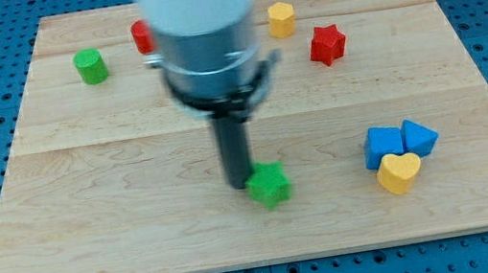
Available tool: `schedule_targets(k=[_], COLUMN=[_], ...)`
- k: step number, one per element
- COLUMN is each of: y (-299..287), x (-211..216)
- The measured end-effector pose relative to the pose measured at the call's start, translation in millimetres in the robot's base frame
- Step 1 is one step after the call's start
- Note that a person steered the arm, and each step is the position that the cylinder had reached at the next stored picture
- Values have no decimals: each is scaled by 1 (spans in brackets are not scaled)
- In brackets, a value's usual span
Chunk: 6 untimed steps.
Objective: Place the green star bottom left side of the blue cube
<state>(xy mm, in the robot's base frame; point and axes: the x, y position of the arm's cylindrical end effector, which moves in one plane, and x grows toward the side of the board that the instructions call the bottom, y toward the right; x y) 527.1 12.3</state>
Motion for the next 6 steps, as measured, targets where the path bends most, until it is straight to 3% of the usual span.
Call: schedule_targets(k=[2,4,5,6], y=[-54,61,40,-18], x=[20,20,18,18])
